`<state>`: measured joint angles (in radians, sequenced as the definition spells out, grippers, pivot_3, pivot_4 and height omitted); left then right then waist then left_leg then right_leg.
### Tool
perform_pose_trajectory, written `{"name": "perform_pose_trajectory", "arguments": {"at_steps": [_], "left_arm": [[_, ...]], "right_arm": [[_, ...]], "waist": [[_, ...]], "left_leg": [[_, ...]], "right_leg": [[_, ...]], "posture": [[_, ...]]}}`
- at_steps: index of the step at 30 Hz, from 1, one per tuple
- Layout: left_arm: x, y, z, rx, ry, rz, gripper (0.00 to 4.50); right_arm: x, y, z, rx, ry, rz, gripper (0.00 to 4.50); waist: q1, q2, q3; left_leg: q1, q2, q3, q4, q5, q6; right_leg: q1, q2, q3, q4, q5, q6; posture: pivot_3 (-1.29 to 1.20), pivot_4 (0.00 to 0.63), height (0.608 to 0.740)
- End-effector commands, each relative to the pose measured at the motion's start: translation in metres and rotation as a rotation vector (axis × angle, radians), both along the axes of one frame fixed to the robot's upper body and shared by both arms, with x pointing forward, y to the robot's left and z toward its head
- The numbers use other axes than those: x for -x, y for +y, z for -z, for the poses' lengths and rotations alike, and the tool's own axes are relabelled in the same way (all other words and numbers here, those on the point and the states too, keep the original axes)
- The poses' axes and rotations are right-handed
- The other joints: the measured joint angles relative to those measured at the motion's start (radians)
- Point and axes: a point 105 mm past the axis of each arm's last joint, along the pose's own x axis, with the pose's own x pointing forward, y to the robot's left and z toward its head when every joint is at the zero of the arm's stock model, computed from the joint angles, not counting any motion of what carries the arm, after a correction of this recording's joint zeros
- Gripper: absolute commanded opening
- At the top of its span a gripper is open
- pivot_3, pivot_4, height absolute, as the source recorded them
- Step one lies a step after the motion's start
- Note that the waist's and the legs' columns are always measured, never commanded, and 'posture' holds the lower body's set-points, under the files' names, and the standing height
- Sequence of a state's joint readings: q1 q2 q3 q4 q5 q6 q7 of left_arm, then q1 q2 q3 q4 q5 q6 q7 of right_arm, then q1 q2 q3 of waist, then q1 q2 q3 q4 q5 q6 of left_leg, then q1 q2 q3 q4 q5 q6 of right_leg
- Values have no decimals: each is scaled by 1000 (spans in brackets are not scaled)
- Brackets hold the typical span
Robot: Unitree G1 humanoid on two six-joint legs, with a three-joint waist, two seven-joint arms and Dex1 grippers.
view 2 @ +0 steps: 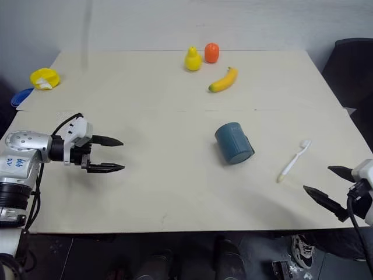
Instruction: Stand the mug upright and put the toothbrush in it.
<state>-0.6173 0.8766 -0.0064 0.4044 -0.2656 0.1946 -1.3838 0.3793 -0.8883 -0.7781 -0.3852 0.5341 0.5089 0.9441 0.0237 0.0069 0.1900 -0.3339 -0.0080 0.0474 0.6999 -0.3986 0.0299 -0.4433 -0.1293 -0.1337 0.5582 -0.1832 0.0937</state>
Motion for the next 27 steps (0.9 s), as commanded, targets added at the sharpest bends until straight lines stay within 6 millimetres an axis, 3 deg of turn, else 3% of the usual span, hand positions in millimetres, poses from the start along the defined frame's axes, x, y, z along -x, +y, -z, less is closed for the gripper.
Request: {"name": "perform_pose_trajectory", "arguments": {"at_steps": [1,12,20,27], "left_arm": [[5,4,-12,-24,-33,16,4500],[0,0,-12,1,-50,-16,4500],[-2,-10,-8,39,-30,-21,4500],[-1,-43,-17,153,-11,28,4500]], "right_arm": [[-1,1,-3,6,-25,2,4482],[-9,0,-3,29,-44,36,4482],[-11,-2,-3,-61,-38,138,4482],[-17,27,-8,-65,-49,122,4482]], "waist": [[0,0,0],[1,0,0],[1,0,0],[1,0,0]], "left_leg": [[0,0,0,0,0,0],[0,0,1,0,0,0],[0,0,2,0,0,0],[0,0,2,1,0,0]], "right_leg": [[0,0,0,0,0,0],[0,0,1,0,0,0],[0,0,1,0,1,0],[0,0,2,0,1,0]], "posture": [[0,150,740],[0,150,740],[0,150,740],[0,150,740]]}}
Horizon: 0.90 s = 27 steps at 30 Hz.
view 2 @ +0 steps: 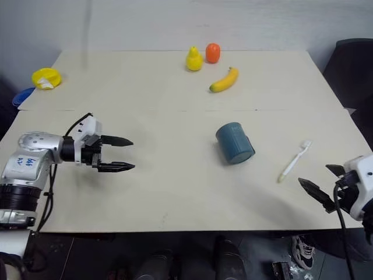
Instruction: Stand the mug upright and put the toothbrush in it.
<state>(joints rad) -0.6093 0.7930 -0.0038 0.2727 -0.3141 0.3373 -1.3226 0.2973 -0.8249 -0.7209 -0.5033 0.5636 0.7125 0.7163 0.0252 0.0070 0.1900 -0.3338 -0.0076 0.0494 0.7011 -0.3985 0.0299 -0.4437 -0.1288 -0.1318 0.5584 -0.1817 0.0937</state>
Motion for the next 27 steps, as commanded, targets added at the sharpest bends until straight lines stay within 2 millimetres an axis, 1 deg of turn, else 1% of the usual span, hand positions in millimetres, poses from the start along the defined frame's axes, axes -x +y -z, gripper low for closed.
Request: {"name": "perform_pose_trajectory", "arguments": {"at_steps": [1,4,5,8,10,13,16,19,21,24,26,27], "left_arm": [[-2,-11,-16,59,-31,-18,4500],[-4,-21,-21,92,-23,-28,4500],[-4,-26,-23,105,-16,-28,4500],[2,-44,-30,142,-21,24,4500],[3,-46,-31,143,-29,40,4500],[2,-44,-31,136,-35,35,4500],[0,-44,-30,119,-39,47,4500],[0,-46,-36,118,-62,91,4500],[1,-48,-44,132,-82,115,4500],[5,-52,-52,141,-100,155,4500],[8,-55,-53,133,-109,176,4500],[10,-55,-53,116,-121,183,4500]], "right_arm": [[-4,21,-17,1,-48,-40,4482],[-5,32,-27,-18,-61,-87,4482],[-5,36,-30,-28,-63,-104,4482],[-4,55,-45,-60,-80,-189,4482],[-5,61,-48,-55,-80,-212,4482],[-11,61,-50,-79,-67,-210,4482],[-31,56,-48,-77,-7,-205,4482],[-64,48,-46,-158,92,-167,4482],[-84,46,-40,-172,166,-151,4482],[-108,45,-32,-183,237,-142,4482],[-119,48,-31,-193,251,-152,4482],[-125,53,-29,-199,273,-175,4482]], "waist": [[-1,0,0],[-2,0,0],[-1,0,0],[-1,0,0],[0,0,0],[0,0,0],[-4,0,0],[-13,-1,0],[-16,-1,0],[-23,-1,0],[-23,-1,0],[-23,-1,1]], "left_leg": [[0,0,0,0,0,0],[0,0,1,0,0,0],[1,1,1,0,0,0],[0,1,1,1,0,0],[0,0,1,1,0,0],[0,1,1,1,0,0],[0,0,3,3,0,0],[0,0,5,4,1,1],[0,1,5,4,1,2],[1,1,5,4,2,1],[-1,1,7,5,2,1],[-2,1,11,5,2,1]], "right_leg": [[0,0,0,0,0,0],[0,0,1,0,1,0],[0,1,1,0,1,0],[0,1,1,0,1,0],[0,1,1,0,1,0],[0,1,1,0,1,0],[0,1,3,0,3,0],[0,1,5,-1,5,-1],[-1,1,5,-2,6,-2],[-4,2,5,-1,7,-2],[-6,2,3,-1,7,-2],[-7,2,3,-1,7,-2]], "posture": [[0,150,740],[0,150,740],[0,150,740],[0,150,740],[0,150,740],[0,150,740],[0,150,740],[0,150,740],[0,150,740],[0,150,740],[0,150,740],[0,150,740]]}}
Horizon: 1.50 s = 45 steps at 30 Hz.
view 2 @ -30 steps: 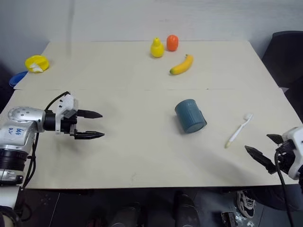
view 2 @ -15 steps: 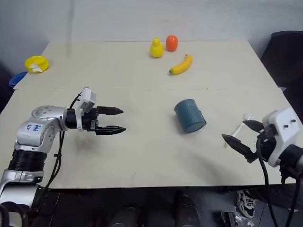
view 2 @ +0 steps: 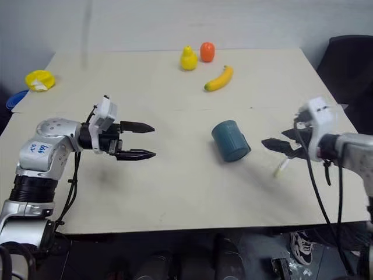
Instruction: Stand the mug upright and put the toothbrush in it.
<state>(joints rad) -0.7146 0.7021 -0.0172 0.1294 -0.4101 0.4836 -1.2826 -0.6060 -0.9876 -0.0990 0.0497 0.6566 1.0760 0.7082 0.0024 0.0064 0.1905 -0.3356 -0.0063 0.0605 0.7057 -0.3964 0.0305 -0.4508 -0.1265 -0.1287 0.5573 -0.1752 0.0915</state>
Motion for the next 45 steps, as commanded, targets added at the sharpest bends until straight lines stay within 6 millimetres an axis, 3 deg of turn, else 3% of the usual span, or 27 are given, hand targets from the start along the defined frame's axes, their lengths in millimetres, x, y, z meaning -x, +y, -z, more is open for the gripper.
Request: {"name": "perform_pose_trajectory", "arguments": {"at_steps": [1,6,11,16,20,30,31,35,38,40,42,45], "left_arm": [[8,-3,-12,-23,-77,45,4500],[11,2,-13,-29,-98,22,4500],[16,3,-12,-26,-101,13,4500],[17,3,-14,-19,-115,-2,4500],[16,3,-15,-11,-120,-11,4500],[9,-2,-17,7,-120,-4,4500],[9,-3,-18,12,-119,-3,4500],[6,-4,-20,25,-110,-2,4500],[7,1,-22,43,-88,-26,4500],[7,6,-23,52,-77,-47,4500],[7,14,-23,48,-69,-83,4500],[7,27,-24,51,-48,-142,4500]], "right_arm": [[-17,9,-1,-1,23,-50,4482],[-43,34,0,-46,66,-110,4482],[-53,55,20,34,121,-197,4482],[-59,58,50,119,177,-207,4482],[-62,61,55,144,172,-225,3591],[-58,78,41,110,144,-287,187],[-57,79,40,110,140,-291,20],[-64,90,16,97,-46,-264,20],[-70,116,-40,-78,-355,-143,20],[-63,127,-59,-205,-444,-98,20],[-49,148,-60,-203,-591,-88,20],[-30,171,-39,-245,-693,-59,20]], "waist": [[-1,0,0],[-7,0,0],[-6,0,0],[-7,0,0],[-9,0,0],[-10,1,0],[-9,1,0],[-9,1,0],[-15,1,1],[-25,2,1],[-28,2,1],[-31,1,0]], "left_leg": [[-1,0,2,0,0,0],[-1,0,5,1,0,0],[-1,1,4,1,0,-2],[-2,1,4,2,0,-2],[0,1,4,6,-1,-3],[-1,2,3,9,-1,-3],[-1,2,3,9,-1,-3],[-1,2,3,10,-1,-3],[-1,2,4,9,-1,-4],[-3,2,3,9,-1,-4],[-4,2,3,8,-1,-5],[-3,2,4,8,-3,-8]], "right_leg": [[-1,0,0,0,0,0],[-2,0,0,-1,1,1],[-2,0,0,0,0,1],[-2,0,0,0,1,1],[0,0,0,2,1,1],[0,0,1,4,1,0],[0,0,1,4,1,0],[0,0,1,4,1,0],[-1,0,1,5,1,0],[-9,0,6,10,1,0],[-11,1,7,11,1,-1],[-11,6,7,10,0,-3]], "posture": [[0,150,740],[0,150,740],[0,150,740],[0,150,740],[0,150,740],[0,150,740],[0,150,740],[0,150,740],[0,150,740],[0,150,740],[0,150,740],[0,150,740]]}}
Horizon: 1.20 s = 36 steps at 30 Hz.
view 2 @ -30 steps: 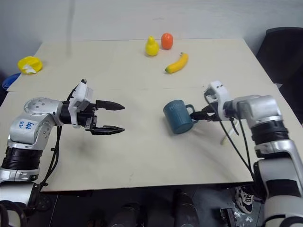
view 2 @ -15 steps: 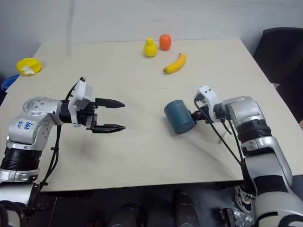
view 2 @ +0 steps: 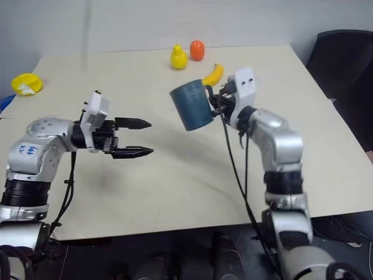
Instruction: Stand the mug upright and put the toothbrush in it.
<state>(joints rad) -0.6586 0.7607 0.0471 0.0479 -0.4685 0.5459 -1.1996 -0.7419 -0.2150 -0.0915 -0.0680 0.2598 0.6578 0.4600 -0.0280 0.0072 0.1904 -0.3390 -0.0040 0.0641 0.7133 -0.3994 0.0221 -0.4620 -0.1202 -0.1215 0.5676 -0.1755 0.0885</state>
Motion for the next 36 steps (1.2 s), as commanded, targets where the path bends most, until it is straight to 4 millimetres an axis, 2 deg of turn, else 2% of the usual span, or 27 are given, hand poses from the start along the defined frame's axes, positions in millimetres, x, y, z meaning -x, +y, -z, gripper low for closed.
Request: {"name": "perform_pose_trajectory", "arguments": {"at_steps": [1,3,6,9,13,18,22,30,36], "left_arm": [[2,17,-13,22,-24,-70,4500],[-2,33,-10,13,-5,-135,4500],[-2,43,-8,-5,8,-166,4500],[-3,45,-10,-9,14,-168,4500],[-4,46,-10,-15,22,-165,4500],[1,37,-4,-26,45,-109,4500],[1,30,-1,-32,46,-78,4500],[-2,16,0,-23,52,-15,4500],[-9,12,7,-20,59,11,4500]], "right_arm": [[20,15,12,-28,-141,48,20],[31,24,33,33,-223,52,20],[26,24,60,93,-230,119,20],[22,25,74,88,-226,167,20],[26,31,86,95,-233,165,20],[34,30,111,156,-199,123,20],[46,19,122,166,-168,94,1132],[61,-2,109,230,-158,87,3883],[77,-27,94,239,-114,133,3883]], "waist": [[-1,0,0],[0,1,0],[-4,1,1],[-3,1,1],[-5,1,1],[-6,0,0],[-3,0,0],[1,0,0],[3,0,0]], "left_leg": [[0,0,0,0,0,0],[0,0,1,0,0,0],[2,0,3,1,0,0],[3,1,4,1,0,0],[3,2,4,0,-1,-1],[3,3,4,0,-1,-1],[4,3,4,0,-1,-1],[4,4,4,2,-2,0],[3,3,4,2,-2,1]], "right_leg": [[0,2,2,-1,0,0],[0,3,3,0,0,0],[0,3,7,0,0,0],[0,4,8,2,0,-1],[-1,5,8,2,-2,-3],[-1,5,8,2,-2,-3],[-1,5,8,3,-2,-4],[-1,5,9,5,-2,-4],[-1,5,8,5,-2,-4]], "posture": [[0,150,740],[0,150,740],[0,150,740],[0,150,740],[0,150,740],[0,150,740],[0,150,740],[0,150,740],[0,150,740]]}}
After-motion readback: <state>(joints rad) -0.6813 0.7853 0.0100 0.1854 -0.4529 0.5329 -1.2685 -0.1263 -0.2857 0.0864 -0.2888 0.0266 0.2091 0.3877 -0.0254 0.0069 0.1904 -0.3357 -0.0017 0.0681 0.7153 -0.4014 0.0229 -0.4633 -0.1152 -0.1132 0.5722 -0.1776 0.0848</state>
